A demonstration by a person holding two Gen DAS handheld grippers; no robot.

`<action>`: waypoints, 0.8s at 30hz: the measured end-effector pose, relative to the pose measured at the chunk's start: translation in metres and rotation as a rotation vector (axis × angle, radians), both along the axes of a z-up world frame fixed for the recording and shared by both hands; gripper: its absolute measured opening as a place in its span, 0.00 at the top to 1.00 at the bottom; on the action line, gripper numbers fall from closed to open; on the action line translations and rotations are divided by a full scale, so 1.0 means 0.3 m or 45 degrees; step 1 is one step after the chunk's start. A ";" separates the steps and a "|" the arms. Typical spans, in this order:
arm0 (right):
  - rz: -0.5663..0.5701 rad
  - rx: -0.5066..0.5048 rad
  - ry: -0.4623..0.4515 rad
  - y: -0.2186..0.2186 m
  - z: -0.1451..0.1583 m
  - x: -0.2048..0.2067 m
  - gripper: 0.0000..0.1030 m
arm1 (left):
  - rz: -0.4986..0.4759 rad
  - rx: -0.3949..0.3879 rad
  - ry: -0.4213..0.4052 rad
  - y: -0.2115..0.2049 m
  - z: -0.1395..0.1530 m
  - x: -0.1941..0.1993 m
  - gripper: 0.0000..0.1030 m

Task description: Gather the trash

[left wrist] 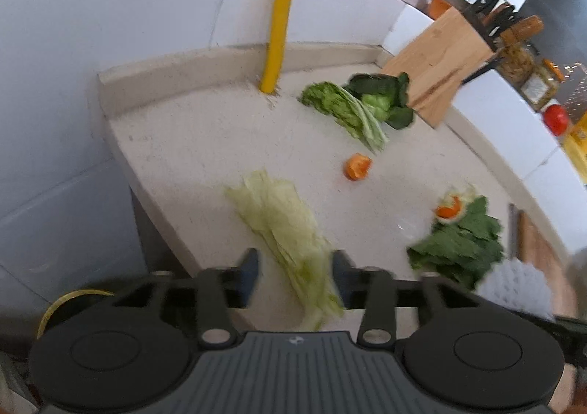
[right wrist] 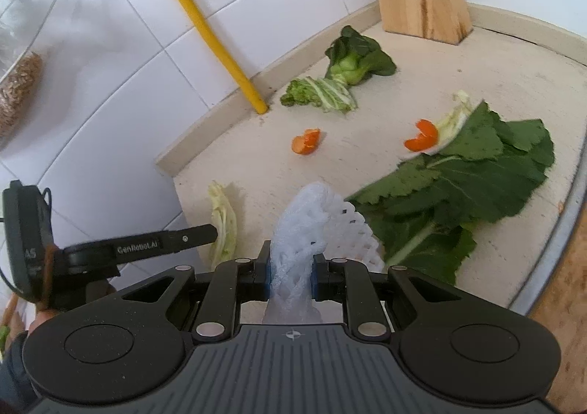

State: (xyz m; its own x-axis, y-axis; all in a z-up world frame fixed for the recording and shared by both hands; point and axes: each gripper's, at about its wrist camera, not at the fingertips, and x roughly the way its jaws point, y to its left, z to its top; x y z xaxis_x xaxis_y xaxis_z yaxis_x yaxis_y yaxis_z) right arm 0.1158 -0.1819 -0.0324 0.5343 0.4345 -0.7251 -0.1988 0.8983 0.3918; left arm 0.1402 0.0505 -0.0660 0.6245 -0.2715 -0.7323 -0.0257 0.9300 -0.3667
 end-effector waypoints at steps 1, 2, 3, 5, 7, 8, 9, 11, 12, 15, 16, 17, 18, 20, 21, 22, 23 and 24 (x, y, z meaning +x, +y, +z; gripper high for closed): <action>-0.004 0.002 0.007 -0.007 -0.004 -0.001 0.77 | 0.021 0.028 -0.008 -0.005 -0.001 0.007 0.58; -0.004 0.002 0.010 -0.010 -0.007 -0.002 0.76 | 0.030 0.043 -0.010 -0.013 -0.003 0.019 0.55; -0.005 0.002 0.010 -0.015 -0.008 -0.001 0.76 | 0.024 0.041 -0.003 -0.020 -0.007 0.033 0.53; 0.001 0.007 0.010 -0.022 -0.010 0.004 0.75 | 0.022 0.046 0.028 -0.035 -0.021 0.068 0.53; 0.009 0.011 0.006 -0.027 -0.012 0.014 0.75 | 0.047 0.091 0.013 -0.057 -0.026 0.087 0.54; 0.015 0.012 0.004 -0.030 -0.013 0.021 0.75 | 0.046 0.123 0.013 -0.072 -0.027 0.098 0.56; 0.016 0.014 0.003 -0.032 -0.014 0.027 0.75 | 0.048 0.146 0.012 -0.085 -0.027 0.106 0.60; 0.021 0.019 0.006 -0.036 -0.020 0.041 0.75 | 0.031 0.163 0.017 -0.109 -0.028 0.117 0.86; 0.023 0.021 0.008 -0.039 -0.022 0.046 0.75 | 0.022 0.160 0.026 -0.117 -0.029 0.119 0.87; 0.022 0.024 0.009 -0.049 -0.026 0.058 0.75 | 0.013 0.157 0.028 -0.121 -0.023 0.113 0.92; 0.019 0.020 0.004 -0.054 -0.025 0.059 0.75 | 0.016 0.135 0.034 -0.111 -0.018 0.109 0.94; 0.014 0.020 0.000 -0.060 -0.023 0.061 0.75 | 0.017 0.112 0.034 -0.104 -0.013 0.106 0.95; 0.009 0.024 -0.001 -0.067 -0.021 0.061 0.75 | 0.013 0.085 0.030 -0.095 -0.003 0.100 0.95; 0.002 0.027 -0.006 -0.081 -0.016 0.060 0.75 | 0.010 0.070 0.006 -0.085 0.020 0.081 0.96; 0.000 0.026 -0.009 -0.083 -0.014 0.060 0.76 | 0.009 0.074 -0.004 -0.082 0.031 0.072 0.96; -0.001 0.026 -0.012 -0.085 -0.012 0.058 0.76 | 0.010 0.074 -0.010 -0.079 0.040 0.065 0.96; 0.001 0.027 -0.014 -0.085 -0.010 0.058 0.76 | 0.013 0.069 -0.017 -0.072 0.051 0.056 0.96; 0.002 0.026 -0.018 -0.084 -0.008 0.057 0.76 | 0.016 0.067 -0.024 -0.066 0.059 0.047 0.96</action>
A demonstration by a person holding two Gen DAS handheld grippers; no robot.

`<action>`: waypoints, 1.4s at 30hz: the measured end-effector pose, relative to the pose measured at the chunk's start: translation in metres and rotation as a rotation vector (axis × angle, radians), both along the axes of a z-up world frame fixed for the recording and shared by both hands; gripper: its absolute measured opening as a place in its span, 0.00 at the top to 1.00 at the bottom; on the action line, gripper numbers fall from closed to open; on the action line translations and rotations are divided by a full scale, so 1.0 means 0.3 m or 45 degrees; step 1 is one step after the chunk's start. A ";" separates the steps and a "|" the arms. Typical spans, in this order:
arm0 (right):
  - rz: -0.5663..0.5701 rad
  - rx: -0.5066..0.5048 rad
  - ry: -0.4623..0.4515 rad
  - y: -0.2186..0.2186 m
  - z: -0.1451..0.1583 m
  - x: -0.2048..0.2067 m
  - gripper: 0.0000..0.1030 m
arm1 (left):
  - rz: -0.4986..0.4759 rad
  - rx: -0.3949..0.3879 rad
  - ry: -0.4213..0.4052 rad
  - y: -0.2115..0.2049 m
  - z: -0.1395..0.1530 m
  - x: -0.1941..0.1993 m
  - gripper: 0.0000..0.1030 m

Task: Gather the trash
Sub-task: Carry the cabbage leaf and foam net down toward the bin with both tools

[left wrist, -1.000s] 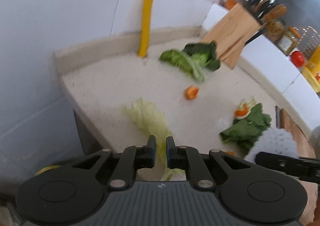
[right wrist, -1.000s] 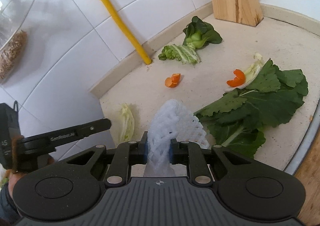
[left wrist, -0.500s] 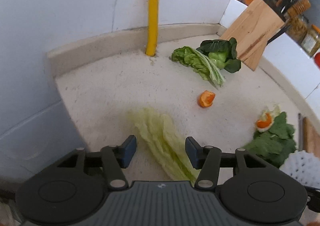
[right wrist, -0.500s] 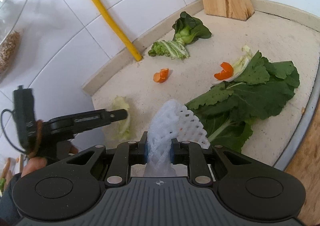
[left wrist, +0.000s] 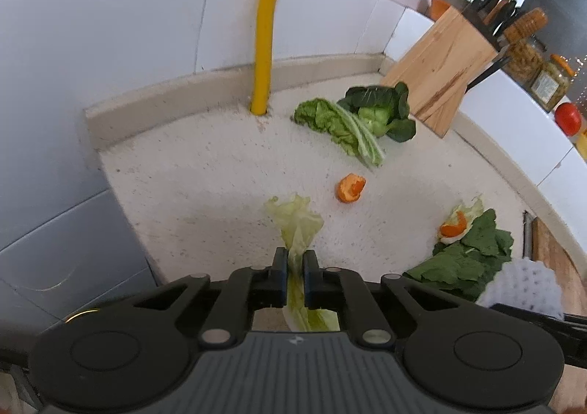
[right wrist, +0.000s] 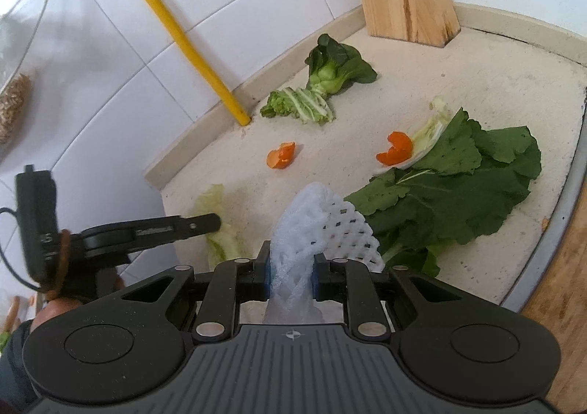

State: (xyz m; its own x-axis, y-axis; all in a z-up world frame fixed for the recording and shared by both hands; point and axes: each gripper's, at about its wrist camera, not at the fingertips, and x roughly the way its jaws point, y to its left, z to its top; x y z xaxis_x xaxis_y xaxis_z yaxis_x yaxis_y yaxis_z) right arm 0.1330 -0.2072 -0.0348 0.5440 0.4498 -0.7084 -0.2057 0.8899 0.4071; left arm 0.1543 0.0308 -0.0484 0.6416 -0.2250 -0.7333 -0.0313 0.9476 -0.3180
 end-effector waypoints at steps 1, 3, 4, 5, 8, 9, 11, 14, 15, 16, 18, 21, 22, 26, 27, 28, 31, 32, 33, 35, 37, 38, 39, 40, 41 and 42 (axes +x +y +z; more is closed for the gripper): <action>0.005 -0.003 -0.006 0.005 0.002 -0.001 0.77 | 0.005 0.000 -0.008 0.007 0.007 -0.009 0.97; 0.012 -0.007 -0.015 0.018 0.003 -0.003 0.77 | 0.012 0.004 -0.021 0.022 0.021 -0.028 0.97; 0.014 -0.005 -0.019 0.023 0.004 -0.004 0.78 | 0.017 0.003 -0.024 0.032 0.027 -0.039 0.97; 0.017 -0.002 -0.022 0.028 0.006 -0.004 0.78 | 0.025 0.002 -0.027 0.041 0.030 -0.048 0.97; 0.039 -0.001 -0.032 0.055 0.011 -0.006 0.79 | 0.042 0.001 -0.039 0.069 0.039 -0.075 0.97; 0.050 -0.003 -0.037 0.064 0.013 -0.007 0.80 | 0.049 0.002 -0.042 0.079 0.041 -0.083 0.97; 0.069 -0.006 -0.047 0.088 0.012 -0.005 0.80 | 0.063 -0.004 -0.045 0.101 0.044 -0.100 0.97; 0.078 0.007 -0.041 0.119 0.009 0.002 0.81 | 0.072 -0.010 -0.056 0.127 0.052 -0.122 0.98; 0.085 0.014 -0.041 0.131 0.014 0.003 0.81 | 0.077 -0.012 -0.063 0.137 0.056 -0.130 0.98; 0.096 0.019 -0.044 0.147 0.020 0.004 0.81 | 0.083 -0.014 -0.070 0.149 0.061 -0.138 0.98; 0.117 0.017 -0.053 0.179 0.033 0.006 0.81 | 0.104 -0.018 -0.081 0.178 0.069 -0.156 0.98; 0.163 0.019 -0.059 0.243 0.047 0.013 0.81 | 0.143 -0.024 -0.093 0.231 0.080 -0.188 0.98; 0.183 0.023 -0.058 0.270 0.051 0.016 0.81 | 0.157 -0.023 -0.096 0.249 0.082 -0.199 0.98; 0.259 0.036 -0.052 0.370 0.050 0.019 0.81 | 0.233 -0.018 -0.091 0.337 0.079 -0.249 0.98; 0.280 0.039 -0.049 0.398 0.049 0.021 0.81 | 0.250 -0.016 -0.088 0.358 0.077 -0.261 0.98; 0.303 0.041 -0.046 0.427 0.046 0.021 0.81 | 0.267 -0.013 -0.084 0.378 0.074 -0.274 0.98; 0.368 0.044 -0.037 0.512 0.039 0.020 0.81 | 0.322 -0.008 -0.074 0.440 0.067 -0.316 0.98; 0.385 0.046 -0.035 0.534 0.037 0.020 0.81 | 0.338 -0.007 -0.071 0.459 0.064 -0.330 0.98; 0.408 0.048 -0.032 0.564 0.035 0.019 0.81 | 0.357 -0.006 -0.069 0.478 0.061 -0.344 0.98; 0.442 0.049 -0.028 0.613 0.032 0.013 0.81 | 0.387 -0.004 -0.066 0.509 0.059 -0.370 0.98; 0.480 0.049 -0.023 0.665 0.027 0.008 0.81 | 0.416 0.000 -0.065 0.537 0.056 -0.396 0.98; 0.493 0.049 -0.020 0.679 0.025 0.007 0.81 | 0.428 0.002 -0.064 0.550 0.054 -0.407 0.98; 0.510 0.048 -0.014 0.703 0.020 0.006 0.81 | 0.441 0.005 -0.062 0.562 0.051 -0.418 0.98; 0.522 0.048 -0.008 0.720 0.014 0.005 0.81 | 0.453 0.006 -0.060 0.573 0.048 -0.428 0.98; 0.536 0.047 0.000 0.741 0.007 0.003 0.81 | 0.466 0.008 -0.056 0.587 0.044 -0.440 0.98; 0.548 0.042 0.005 0.764 0.004 -0.007 0.81 | 0.476 0.009 -0.052 0.596 0.040 -0.449 0.98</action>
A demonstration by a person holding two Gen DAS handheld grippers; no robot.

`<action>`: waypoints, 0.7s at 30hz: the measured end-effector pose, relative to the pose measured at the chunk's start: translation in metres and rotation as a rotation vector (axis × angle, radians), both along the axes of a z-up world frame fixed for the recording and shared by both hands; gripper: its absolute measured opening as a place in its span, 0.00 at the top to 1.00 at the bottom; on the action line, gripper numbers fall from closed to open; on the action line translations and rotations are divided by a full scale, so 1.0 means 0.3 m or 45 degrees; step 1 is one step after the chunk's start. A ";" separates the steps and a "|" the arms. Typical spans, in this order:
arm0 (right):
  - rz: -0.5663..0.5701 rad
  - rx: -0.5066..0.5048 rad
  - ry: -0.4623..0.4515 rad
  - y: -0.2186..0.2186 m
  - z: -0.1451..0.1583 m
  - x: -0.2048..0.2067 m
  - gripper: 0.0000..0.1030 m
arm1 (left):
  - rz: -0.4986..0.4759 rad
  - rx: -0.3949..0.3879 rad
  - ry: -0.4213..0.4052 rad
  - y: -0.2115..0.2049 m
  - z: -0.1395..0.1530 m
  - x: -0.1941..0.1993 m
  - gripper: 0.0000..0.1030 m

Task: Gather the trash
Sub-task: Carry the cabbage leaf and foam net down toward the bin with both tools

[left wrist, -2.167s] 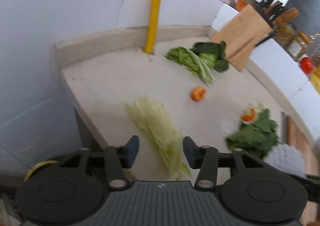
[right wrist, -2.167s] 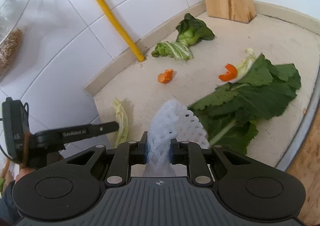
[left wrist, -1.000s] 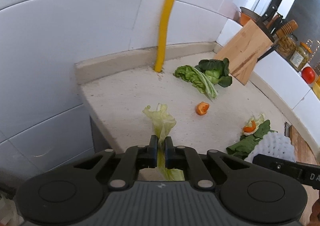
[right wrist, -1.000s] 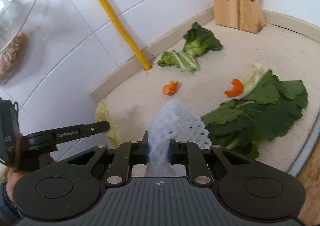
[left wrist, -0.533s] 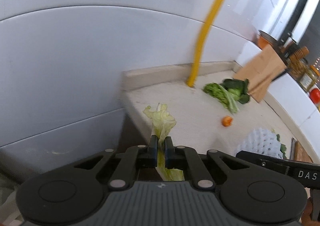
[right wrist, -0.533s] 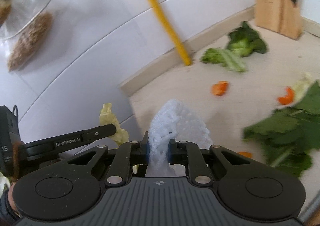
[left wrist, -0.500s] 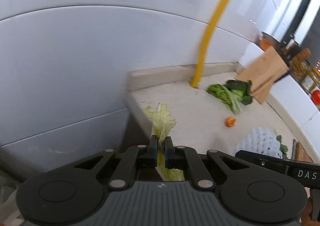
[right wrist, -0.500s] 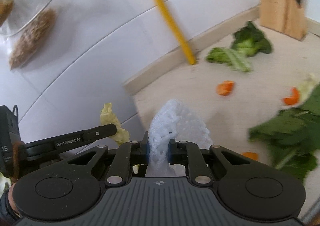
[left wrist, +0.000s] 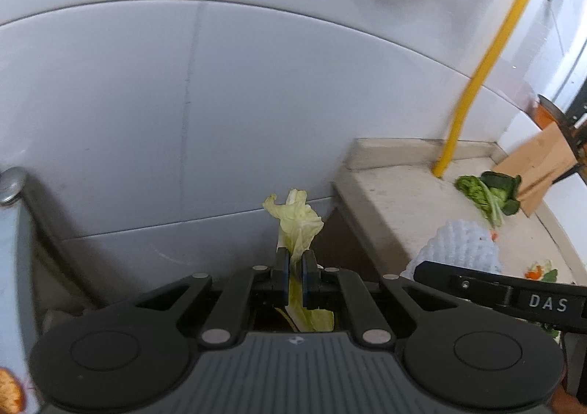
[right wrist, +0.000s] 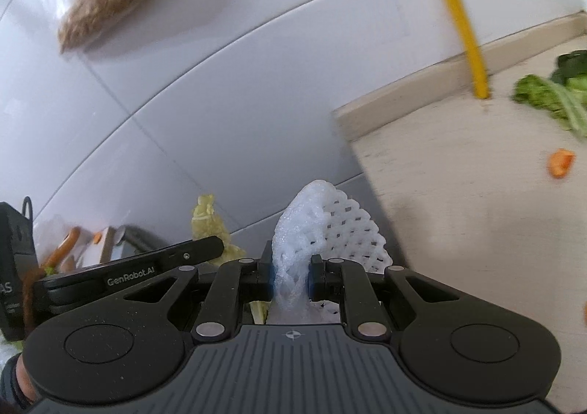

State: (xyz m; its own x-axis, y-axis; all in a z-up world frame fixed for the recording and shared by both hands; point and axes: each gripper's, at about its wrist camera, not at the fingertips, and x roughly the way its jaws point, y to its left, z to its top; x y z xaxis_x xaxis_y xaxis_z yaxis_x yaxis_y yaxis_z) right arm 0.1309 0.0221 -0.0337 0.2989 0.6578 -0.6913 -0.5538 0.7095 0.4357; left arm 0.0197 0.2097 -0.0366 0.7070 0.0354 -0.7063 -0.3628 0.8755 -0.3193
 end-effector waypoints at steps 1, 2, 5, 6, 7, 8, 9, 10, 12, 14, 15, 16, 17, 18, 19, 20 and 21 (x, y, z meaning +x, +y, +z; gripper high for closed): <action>0.009 -0.006 0.002 0.017 -0.006 -0.001 0.81 | 0.010 0.001 0.005 0.011 -0.005 -0.010 0.98; 0.019 -0.012 0.006 0.034 -0.012 -0.003 0.81 | 0.018 0.002 0.009 0.019 -0.009 -0.017 0.98; 0.046 -0.024 0.027 0.084 -0.036 -0.013 0.81 | 0.039 0.010 0.025 0.040 -0.026 -0.036 0.97; 0.051 -0.030 0.032 0.096 -0.047 -0.016 0.81 | 0.045 0.012 0.031 0.045 -0.032 -0.039 0.98; 0.060 -0.039 0.039 0.111 -0.059 -0.018 0.81 | 0.048 0.014 0.037 0.051 -0.039 -0.042 0.97; 0.065 -0.052 0.044 0.125 -0.071 -0.020 0.81 | 0.052 0.017 0.045 0.055 -0.047 -0.043 0.97; 0.068 -0.063 0.048 0.137 -0.080 -0.021 0.81 | 0.056 0.023 0.057 0.060 -0.056 -0.043 0.98; 0.071 -0.074 0.054 0.151 -0.092 -0.021 0.81 | 0.057 0.030 0.068 0.062 -0.065 -0.040 0.97; 0.074 -0.091 0.066 0.174 -0.113 -0.020 0.81 | 0.061 0.040 0.093 0.066 -0.087 -0.037 0.97; 0.075 -0.108 0.077 0.192 -0.134 -0.018 0.81 | 0.060 0.034 0.117 0.071 -0.110 -0.034 0.97; 0.076 -0.118 0.081 0.203 -0.145 -0.017 0.81 | 0.057 0.032 0.128 0.072 -0.121 -0.031 0.97; 0.074 -0.130 0.087 0.213 -0.157 -0.016 0.80 | 0.054 0.031 0.138 0.073 -0.130 -0.029 0.97; 0.071 -0.137 0.096 0.221 -0.167 -0.013 0.80 | 0.054 0.029 0.150 0.074 -0.141 -0.025 0.97; 0.073 -0.144 0.106 0.222 -0.174 -0.008 0.80 | 0.051 0.026 0.161 0.077 -0.150 -0.023 0.97; 0.073 -0.155 0.117 0.228 -0.186 -0.005 0.80 | 0.047 0.022 0.169 0.080 -0.157 -0.022 0.97; 0.067 -0.164 0.126 0.233 -0.198 -0.003 0.80 | 0.044 0.020 0.179 0.082 -0.167 -0.019 0.97; 0.070 -0.172 0.131 0.241 -0.209 -0.003 0.80 | 0.042 0.020 0.188 0.083 -0.175 -0.014 0.97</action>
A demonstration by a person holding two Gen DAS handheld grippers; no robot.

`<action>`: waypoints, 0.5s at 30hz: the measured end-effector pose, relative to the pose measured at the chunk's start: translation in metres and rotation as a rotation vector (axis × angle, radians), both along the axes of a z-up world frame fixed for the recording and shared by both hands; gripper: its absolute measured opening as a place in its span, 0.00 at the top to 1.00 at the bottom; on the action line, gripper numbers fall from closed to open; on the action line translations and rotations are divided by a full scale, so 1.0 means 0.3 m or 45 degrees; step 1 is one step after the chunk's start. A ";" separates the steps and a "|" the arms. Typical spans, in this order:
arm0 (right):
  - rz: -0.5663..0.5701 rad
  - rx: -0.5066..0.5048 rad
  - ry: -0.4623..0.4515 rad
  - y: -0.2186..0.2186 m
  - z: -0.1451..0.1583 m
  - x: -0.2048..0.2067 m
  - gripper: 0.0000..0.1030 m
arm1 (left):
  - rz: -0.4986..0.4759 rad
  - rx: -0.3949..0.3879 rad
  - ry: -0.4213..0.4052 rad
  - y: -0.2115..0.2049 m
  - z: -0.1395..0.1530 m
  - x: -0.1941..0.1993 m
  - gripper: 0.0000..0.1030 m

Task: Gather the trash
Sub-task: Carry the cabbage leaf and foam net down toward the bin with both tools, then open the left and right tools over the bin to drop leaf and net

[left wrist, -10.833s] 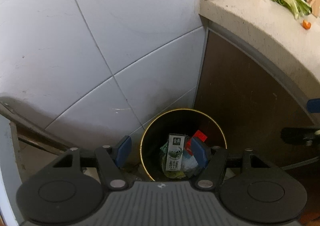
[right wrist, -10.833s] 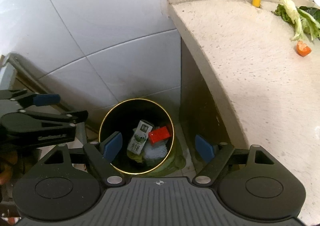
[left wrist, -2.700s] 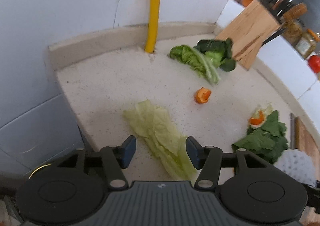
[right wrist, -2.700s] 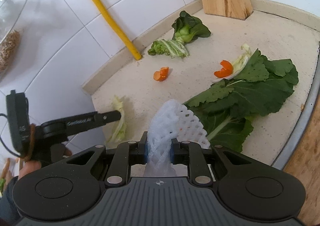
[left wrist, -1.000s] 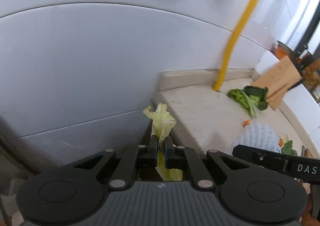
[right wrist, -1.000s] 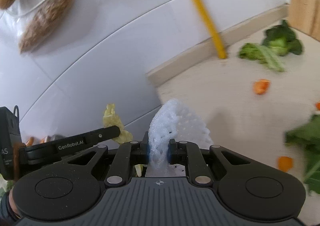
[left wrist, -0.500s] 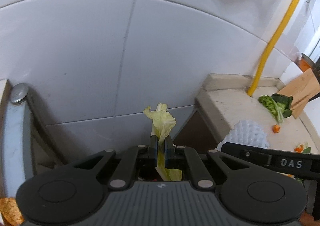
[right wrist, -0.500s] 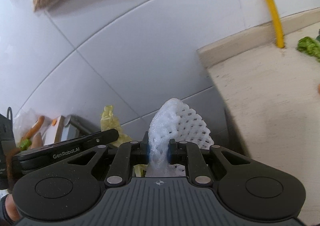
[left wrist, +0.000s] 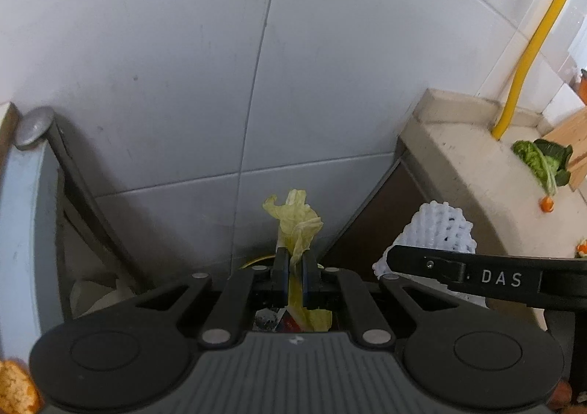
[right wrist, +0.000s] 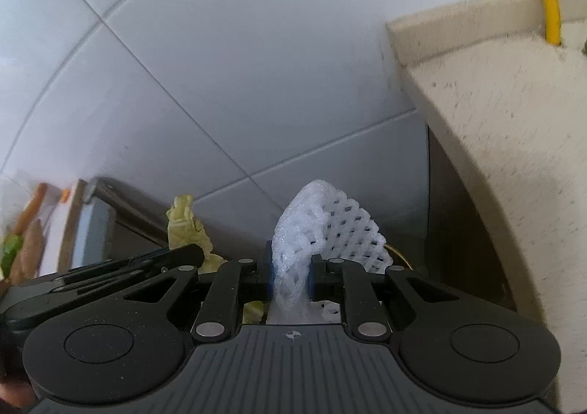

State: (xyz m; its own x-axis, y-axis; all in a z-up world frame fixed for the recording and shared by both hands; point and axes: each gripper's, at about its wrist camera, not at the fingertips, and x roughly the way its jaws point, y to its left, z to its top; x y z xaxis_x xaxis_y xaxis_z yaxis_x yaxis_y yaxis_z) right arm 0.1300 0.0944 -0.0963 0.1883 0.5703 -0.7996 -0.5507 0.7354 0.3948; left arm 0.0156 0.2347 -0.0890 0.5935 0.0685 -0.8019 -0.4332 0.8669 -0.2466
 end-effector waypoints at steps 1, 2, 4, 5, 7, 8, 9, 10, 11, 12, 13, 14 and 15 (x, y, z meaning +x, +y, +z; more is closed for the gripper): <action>0.005 -0.009 0.006 0.008 -0.010 0.001 0.78 | -0.001 0.000 0.008 0.001 -0.009 0.007 0.97; 0.003 -0.016 0.011 0.013 -0.020 0.003 0.76 | -0.002 -0.001 0.019 0.002 -0.017 0.011 0.97; 0.008 -0.034 0.021 0.024 -0.039 0.007 0.72 | -0.009 -0.004 0.040 0.000 -0.033 0.021 0.97; 0.008 -0.042 0.031 0.033 -0.049 0.011 0.71 | -0.012 -0.008 0.055 0.000 -0.043 0.025 0.97; 0.005 -0.062 0.048 0.037 -0.070 0.018 0.70 | -0.022 -0.014 0.070 -0.001 -0.060 0.033 0.97; 0.012 -0.076 0.053 0.043 -0.076 0.019 0.69 | -0.025 -0.014 0.079 0.000 -0.068 0.034 0.97; 0.009 -0.089 0.058 0.053 -0.087 0.022 0.69 | -0.028 -0.016 0.090 0.000 -0.076 0.038 0.97; 0.007 -0.100 0.061 0.058 -0.096 0.024 0.69 | -0.033 -0.023 0.099 0.000 -0.082 0.042 0.97; 0.005 -0.109 0.063 0.063 -0.105 0.028 0.69 | -0.036 -0.032 0.104 0.000 -0.086 0.042 0.96; 0.001 -0.118 0.070 0.066 -0.112 0.032 0.68 | -0.047 -0.042 0.111 -0.002 -0.091 0.045 0.96; -0.004 -0.122 0.081 0.065 -0.118 0.036 0.68 | -0.056 -0.048 0.117 -0.003 -0.094 0.046 0.96; -0.007 -0.125 0.088 0.069 -0.123 0.038 0.68 | -0.064 -0.052 0.125 -0.005 -0.098 0.050 0.96; -0.009 -0.129 0.093 0.070 -0.127 0.039 0.67 | -0.070 -0.056 0.129 -0.007 -0.100 0.052 0.96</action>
State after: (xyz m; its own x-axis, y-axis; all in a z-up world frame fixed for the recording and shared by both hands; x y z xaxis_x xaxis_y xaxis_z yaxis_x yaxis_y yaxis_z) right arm 0.1417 0.1153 -0.1345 0.1313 0.4846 -0.8648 -0.5176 0.7775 0.3572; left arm 0.0311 0.2327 -0.1192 0.5113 0.0018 -0.8594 -0.4102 0.8792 -0.2422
